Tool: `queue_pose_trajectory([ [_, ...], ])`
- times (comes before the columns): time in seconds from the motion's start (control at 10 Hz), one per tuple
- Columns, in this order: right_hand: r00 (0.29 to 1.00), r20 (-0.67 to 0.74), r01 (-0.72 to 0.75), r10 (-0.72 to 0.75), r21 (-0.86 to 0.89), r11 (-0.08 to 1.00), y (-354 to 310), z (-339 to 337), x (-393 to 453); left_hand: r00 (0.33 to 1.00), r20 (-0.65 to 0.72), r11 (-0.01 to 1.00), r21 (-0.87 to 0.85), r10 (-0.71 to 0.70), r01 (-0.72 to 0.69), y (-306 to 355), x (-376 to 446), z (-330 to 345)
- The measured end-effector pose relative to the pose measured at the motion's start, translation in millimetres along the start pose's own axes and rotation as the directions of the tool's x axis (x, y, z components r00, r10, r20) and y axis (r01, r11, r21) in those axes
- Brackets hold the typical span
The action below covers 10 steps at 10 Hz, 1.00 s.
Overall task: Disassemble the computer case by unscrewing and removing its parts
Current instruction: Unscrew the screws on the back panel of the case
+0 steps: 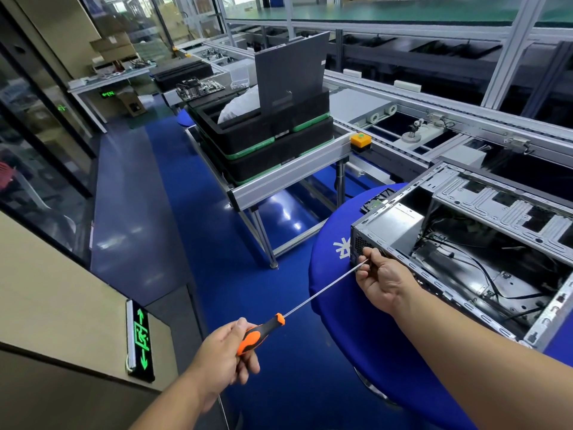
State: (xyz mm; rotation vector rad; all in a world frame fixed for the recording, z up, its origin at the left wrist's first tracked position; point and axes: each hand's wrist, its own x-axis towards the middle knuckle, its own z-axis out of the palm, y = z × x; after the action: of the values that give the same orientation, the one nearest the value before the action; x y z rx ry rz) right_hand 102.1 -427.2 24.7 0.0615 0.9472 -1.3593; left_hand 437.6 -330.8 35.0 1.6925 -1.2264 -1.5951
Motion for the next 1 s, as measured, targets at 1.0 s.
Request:
queue_pose_trajectory([
  [1.0,1.000,-0.003,-0.005,0.005,-0.001,1.000,0.2,-1.1,1.1,0.966,-0.078,0.918,0.338,0.248,-0.209,-0.7,6.9,-3.4],
])
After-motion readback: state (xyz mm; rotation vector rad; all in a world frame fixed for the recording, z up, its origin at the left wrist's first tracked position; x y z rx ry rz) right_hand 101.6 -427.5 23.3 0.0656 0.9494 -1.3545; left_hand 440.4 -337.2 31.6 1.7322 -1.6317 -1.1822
